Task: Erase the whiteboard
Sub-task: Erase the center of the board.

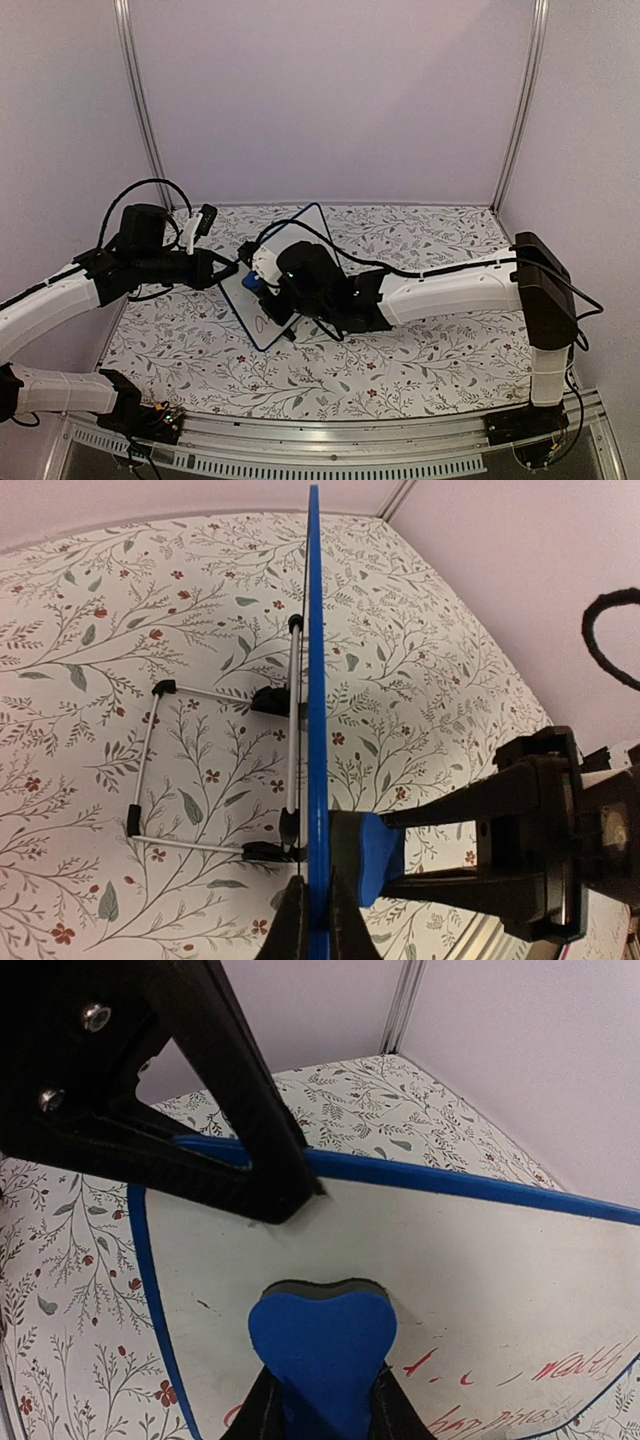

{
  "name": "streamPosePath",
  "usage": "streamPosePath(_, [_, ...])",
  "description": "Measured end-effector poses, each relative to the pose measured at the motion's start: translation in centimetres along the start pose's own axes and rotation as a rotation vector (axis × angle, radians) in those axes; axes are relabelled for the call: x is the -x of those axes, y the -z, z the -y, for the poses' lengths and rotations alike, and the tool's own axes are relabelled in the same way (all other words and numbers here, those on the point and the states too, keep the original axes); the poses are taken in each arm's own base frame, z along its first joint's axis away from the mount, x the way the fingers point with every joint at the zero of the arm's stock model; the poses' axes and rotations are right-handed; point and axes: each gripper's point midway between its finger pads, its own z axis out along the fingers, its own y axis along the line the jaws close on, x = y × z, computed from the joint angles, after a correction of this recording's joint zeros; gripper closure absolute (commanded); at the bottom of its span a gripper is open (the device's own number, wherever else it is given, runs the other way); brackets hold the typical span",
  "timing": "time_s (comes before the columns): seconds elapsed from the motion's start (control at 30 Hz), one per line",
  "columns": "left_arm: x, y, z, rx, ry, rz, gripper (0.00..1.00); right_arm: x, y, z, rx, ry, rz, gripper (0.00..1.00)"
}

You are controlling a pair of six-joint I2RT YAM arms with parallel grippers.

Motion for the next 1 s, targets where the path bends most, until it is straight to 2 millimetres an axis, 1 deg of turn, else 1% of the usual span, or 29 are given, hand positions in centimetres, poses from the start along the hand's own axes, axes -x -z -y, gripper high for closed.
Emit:
streamPosePath(0.13, [0.0, 0.1, 0.1, -0.004, -0.001, 0.000, 1.00, 0.4, 0.2, -0.7, 0.014, 0.005, 0.008, 0.84])
streamPosePath(0.33, [0.0, 0.1, 0.1, -0.006, -0.001, 0.000, 1.00, 0.2, 0.2, -0.9, 0.018, 0.006, 0.006, 0.85])
streamPosePath(0.57, [-0.1, 0.3, 0.2, -0.007, 0.000, -0.002, 1.00, -1.6, 0.1, -1.1, 0.027, 0.002, -0.031, 0.84])
streamPosePath(0.8, [-0.1, 0.4, 0.3, -0.007, 0.000, -0.002, 1.00, -2.9, 0.1, -1.2, 0.030, 0.002, -0.056, 0.85])
streamPosePath(1.0, [-0.1, 0.4, 0.3, -0.007, 0.000, -0.002, 1.00, -3.4, 0.1, -1.2, 0.030, -0.002, -0.066, 0.84])
